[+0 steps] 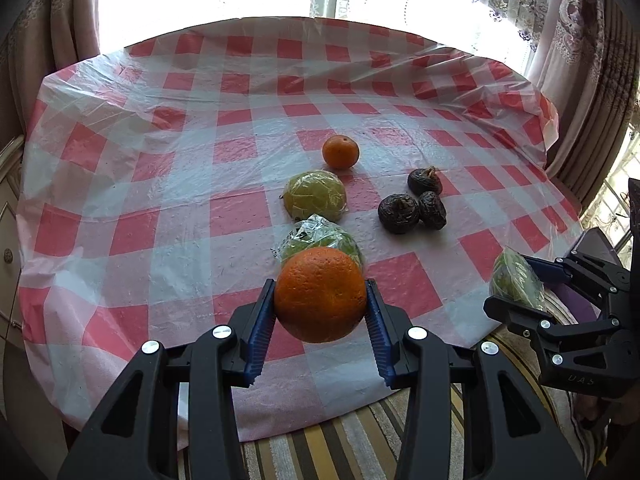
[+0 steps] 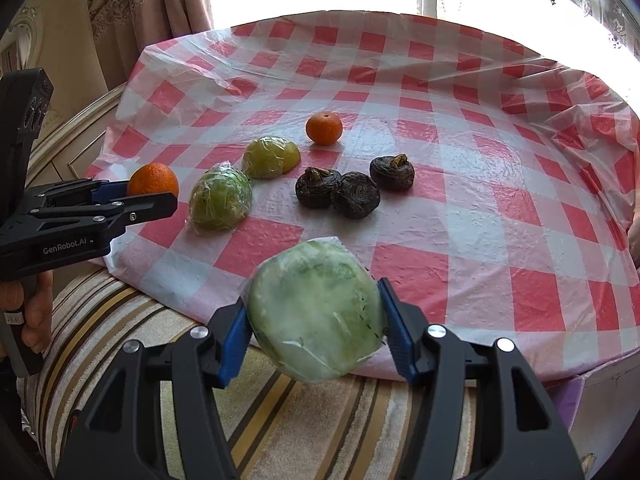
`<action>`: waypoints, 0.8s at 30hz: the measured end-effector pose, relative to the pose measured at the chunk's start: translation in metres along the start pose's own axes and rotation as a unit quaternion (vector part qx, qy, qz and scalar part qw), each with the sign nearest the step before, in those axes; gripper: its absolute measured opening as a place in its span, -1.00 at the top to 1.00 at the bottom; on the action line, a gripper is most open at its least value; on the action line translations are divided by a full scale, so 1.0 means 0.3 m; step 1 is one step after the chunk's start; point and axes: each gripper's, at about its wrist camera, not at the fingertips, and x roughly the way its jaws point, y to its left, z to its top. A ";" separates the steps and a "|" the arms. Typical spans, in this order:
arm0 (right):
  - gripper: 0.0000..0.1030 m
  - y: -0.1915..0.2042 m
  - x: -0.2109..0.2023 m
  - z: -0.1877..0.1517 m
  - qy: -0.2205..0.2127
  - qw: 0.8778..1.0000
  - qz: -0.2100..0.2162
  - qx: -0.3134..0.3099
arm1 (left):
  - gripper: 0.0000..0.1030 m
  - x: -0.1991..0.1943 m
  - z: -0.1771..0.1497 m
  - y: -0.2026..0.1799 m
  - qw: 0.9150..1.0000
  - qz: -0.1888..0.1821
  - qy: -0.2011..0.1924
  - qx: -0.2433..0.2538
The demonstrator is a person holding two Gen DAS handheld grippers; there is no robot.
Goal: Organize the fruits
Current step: 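Grasp the large orange with the left tool while the right tool grasps the bagged cabbage, then carry the orange and cabbage into the white box and open both tools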
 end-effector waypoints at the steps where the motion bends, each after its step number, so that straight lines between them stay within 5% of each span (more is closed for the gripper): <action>1: -0.15 -0.006 -0.007 -0.003 -0.001 1.000 -0.001 0.002 | 0.20 -0.003 0.003 -0.012 1.000 -0.003 0.000 0.006; 24: -0.15 -0.215 -0.189 -0.144 -0.013 0.997 -0.035 0.062 | 0.20 -0.025 0.055 -0.329 0.987 -0.066 0.015 0.149</action>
